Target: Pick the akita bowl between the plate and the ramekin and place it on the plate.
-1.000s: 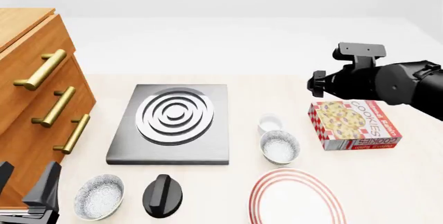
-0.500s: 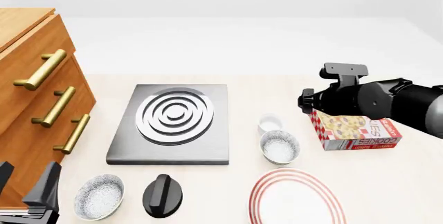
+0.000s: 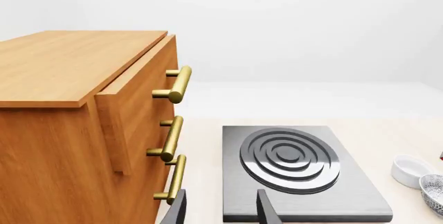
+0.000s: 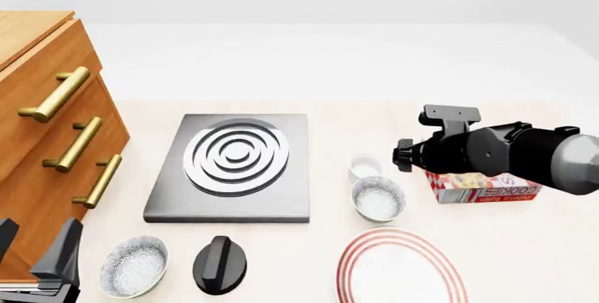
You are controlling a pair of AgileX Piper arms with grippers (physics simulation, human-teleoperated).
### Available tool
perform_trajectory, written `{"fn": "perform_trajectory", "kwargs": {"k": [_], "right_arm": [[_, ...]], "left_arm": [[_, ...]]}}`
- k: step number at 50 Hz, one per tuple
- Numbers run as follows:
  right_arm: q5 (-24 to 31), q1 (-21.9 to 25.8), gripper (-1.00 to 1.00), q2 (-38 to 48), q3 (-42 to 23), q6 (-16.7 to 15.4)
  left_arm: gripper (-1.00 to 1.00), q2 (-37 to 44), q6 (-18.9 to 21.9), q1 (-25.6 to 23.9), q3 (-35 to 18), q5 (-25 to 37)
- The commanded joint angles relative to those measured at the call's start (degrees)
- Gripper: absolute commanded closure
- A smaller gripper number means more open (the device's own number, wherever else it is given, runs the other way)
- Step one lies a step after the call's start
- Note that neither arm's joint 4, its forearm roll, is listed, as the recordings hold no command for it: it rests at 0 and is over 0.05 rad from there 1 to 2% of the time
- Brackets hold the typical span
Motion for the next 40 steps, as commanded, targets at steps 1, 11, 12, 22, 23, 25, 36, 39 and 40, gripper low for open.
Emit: {"fn": "perform_trajectory", "kwargs": {"k": [1,11,12,22,23,25,36,39,40], "right_arm": [[-1.05,0.66,-1.0,2.01,1.42,1.01],[-1.53,0.28,-1.0,1.63,3.03,0.5],[-1.4,0.34,-1.0,1.51,3.06,0.67],[-0.6,1.34,-1.0,-0.29,3.94,2.07],[-0.61,1.47,-1.0,-0.27,4.07,2.27],[-0.63,1.52,-1.0,-0.24,4.11,2.27],[-1.51,2.34,-1.0,0.15,5.63,3.52],[-1.97,2.81,-1.0,0.44,6.2,4.01],[-2.07,3.02,-1.0,0.46,6.47,4.3]], "left_arm": [[-1.0,0.0,0.0,0.0,0.0,0.0],[-1.0,0.0,0.0,0.0,0.0,0.0],[-1.0,0.0,0.0,0.0,0.0,0.0],[-1.0,0.0,0.0,0.0,0.0,0.0],[-1.0,0.0,0.0,0.0,0.0,0.0],[-1.0,0.0,0.0,0.0,0.0,0.0],[-1.0,0.0,0.0,0.0,0.0,0.0],[-1.0,0.0,0.0,0.0,0.0,0.0],[-1.0,0.0,0.0,0.0,0.0,0.0]]}}
